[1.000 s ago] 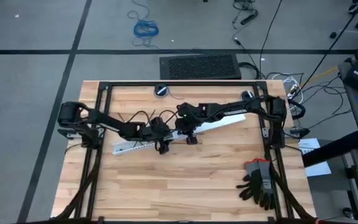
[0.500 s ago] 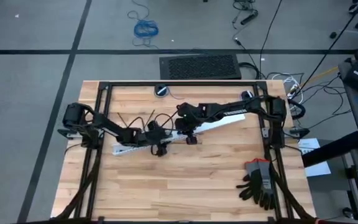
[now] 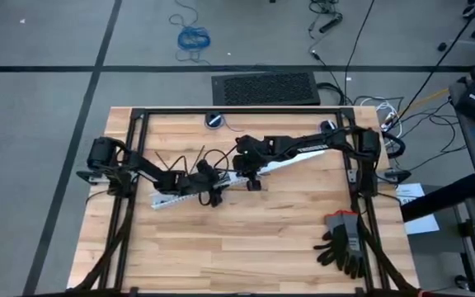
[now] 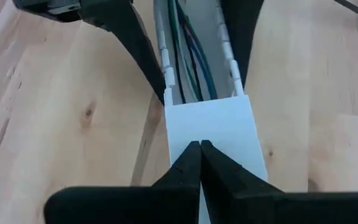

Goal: Ziptie cables
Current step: Close the white cable duct tray the with white cable cover

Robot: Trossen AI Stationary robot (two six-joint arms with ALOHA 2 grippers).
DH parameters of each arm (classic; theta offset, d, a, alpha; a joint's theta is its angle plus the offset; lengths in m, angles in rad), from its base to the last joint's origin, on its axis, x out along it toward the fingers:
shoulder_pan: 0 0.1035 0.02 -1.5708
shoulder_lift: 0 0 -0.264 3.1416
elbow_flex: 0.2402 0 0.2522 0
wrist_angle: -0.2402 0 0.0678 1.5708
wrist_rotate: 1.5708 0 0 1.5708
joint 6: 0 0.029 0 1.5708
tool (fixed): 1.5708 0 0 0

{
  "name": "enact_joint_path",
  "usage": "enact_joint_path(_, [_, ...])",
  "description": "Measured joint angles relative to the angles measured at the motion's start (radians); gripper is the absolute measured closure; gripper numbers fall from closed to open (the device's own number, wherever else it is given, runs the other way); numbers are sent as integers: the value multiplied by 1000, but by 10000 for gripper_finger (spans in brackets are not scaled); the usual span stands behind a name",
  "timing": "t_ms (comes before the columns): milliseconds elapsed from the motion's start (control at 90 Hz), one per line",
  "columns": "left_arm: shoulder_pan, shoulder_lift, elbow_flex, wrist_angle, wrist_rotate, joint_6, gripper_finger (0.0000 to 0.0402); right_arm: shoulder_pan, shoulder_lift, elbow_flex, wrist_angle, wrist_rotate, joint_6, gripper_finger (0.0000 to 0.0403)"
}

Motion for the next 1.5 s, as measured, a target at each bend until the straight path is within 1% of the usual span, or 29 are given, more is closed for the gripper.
enact_joint_path(189, [0,1,0,-1,1,20,169,30,3,0,96,9,33,403])
enact_joint_path(411, [2,1,1,-2,17,25,170,35,4,-1,111,11,35,403])
enact_joint_path(500, [3,1,2,-3,34,34,171,36,-8,-3,111,37,32,403])
enact_joint_path(656, [6,2,3,-3,68,57,168,23,-48,-6,89,41,29,403])
enact_joint_path(856, [30,2,6,-9,118,112,143,3,-84,-4,39,43,22,403])
enact_joint_path(1011, [52,6,39,-27,178,167,131,-2,-104,-2,-17,46,21,403])
enact_joint_path(1144, [58,3,65,-32,185,192,130,-2,-105,-2,-53,47,21,403])
enact_joint_path(1289, [54,-59,76,-114,166,160,130,-2,-106,-2,-57,47,21,403])
enact_joint_path(1411, [37,-131,76,-206,157,126,130,-2,-106,-2,-52,47,21,403])
enact_joint_path(1500, [19,-161,76,-294,137,104,130,-2,-106,-1,-48,47,21,403])
